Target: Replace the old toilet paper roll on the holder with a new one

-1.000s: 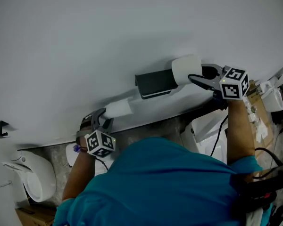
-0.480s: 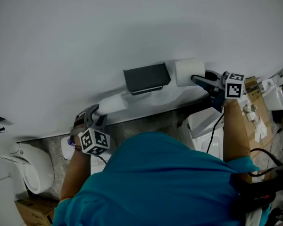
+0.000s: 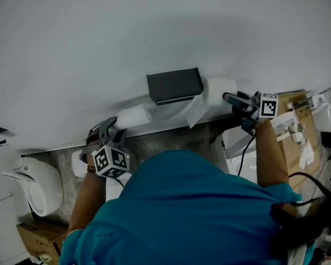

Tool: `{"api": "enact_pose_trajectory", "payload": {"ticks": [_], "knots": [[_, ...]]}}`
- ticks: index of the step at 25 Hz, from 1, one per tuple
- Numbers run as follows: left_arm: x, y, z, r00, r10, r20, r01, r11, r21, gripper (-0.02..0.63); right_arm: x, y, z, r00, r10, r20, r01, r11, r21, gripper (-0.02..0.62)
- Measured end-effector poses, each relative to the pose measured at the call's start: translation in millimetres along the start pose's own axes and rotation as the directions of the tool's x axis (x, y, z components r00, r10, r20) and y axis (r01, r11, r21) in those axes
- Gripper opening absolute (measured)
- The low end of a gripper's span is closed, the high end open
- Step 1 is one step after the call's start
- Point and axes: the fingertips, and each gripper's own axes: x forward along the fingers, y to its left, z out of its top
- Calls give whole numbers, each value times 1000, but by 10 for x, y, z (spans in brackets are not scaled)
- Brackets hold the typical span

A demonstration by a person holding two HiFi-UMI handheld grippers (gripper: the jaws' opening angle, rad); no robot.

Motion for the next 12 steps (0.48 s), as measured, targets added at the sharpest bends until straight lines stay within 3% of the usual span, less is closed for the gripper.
{"api": "enact_pose_trajectory", "payload": {"ticks": [4, 12], "knots": [[-7, 18, -15, 1000, 0, -3, 0, 1000, 1, 169, 89, -134, -181, 1000, -8, -14, 9, 998, 54, 169], [-45, 41, 29, 1000, 9, 5, -9, 1000, 3, 169, 268, -76, -276, 998, 16, -57, -13, 998, 56, 167]]}}
